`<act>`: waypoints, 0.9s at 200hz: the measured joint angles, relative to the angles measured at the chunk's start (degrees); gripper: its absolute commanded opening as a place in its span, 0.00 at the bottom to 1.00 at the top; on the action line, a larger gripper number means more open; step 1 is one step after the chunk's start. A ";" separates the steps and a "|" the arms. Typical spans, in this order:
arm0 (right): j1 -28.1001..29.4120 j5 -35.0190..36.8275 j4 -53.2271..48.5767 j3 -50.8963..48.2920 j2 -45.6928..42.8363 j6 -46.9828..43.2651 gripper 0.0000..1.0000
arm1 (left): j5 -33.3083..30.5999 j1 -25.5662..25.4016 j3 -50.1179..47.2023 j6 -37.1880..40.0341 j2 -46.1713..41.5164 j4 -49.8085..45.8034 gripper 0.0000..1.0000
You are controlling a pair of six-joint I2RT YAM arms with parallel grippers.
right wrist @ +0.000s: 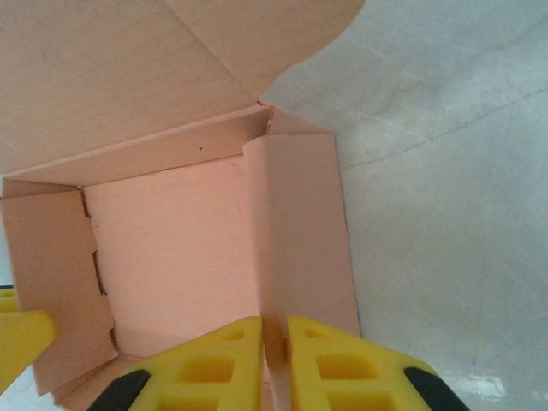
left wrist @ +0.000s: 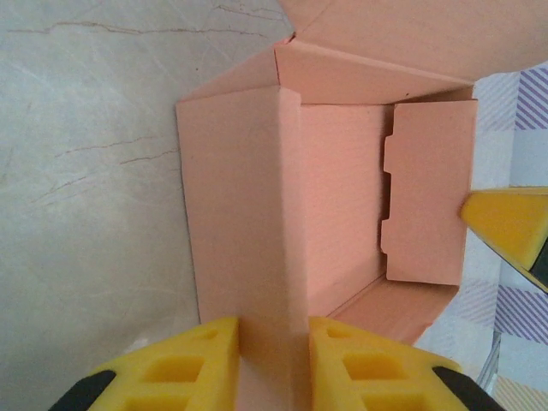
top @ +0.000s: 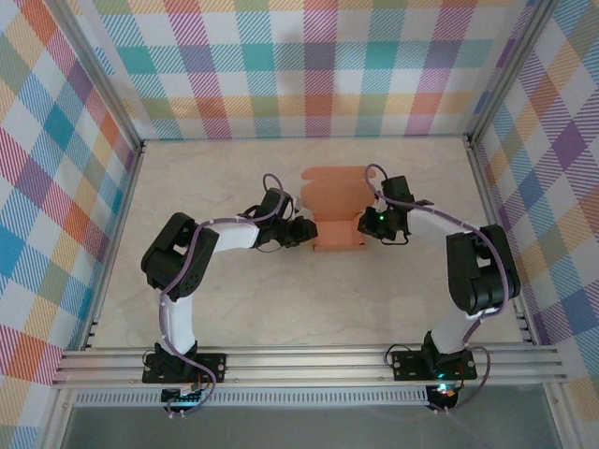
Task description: Fold the paper box
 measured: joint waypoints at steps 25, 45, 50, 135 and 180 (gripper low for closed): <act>1.66 3.78 -2.80 2.05 0.61 -1.57 0.11 | 0.00 0.00 0.00 0.00 0.00 0.00 0.25; 3.06 7.02 -5.14 3.82 1.31 -2.82 0.14 | 0.00 0.00 0.00 0.00 0.00 0.00 0.25; 3.41 7.85 -5.60 4.15 1.53 -2.97 0.14 | 0.00 0.00 0.00 0.00 0.00 0.00 0.25; 6.14 15.23 -9.51 7.32 3.67 -5.11 0.11 | 0.00 0.00 0.00 0.00 0.00 0.00 0.25; 7.82 18.95 -12.61 10.10 5.11 -5.97 0.03 | 0.00 0.00 0.00 0.00 0.00 0.04 0.25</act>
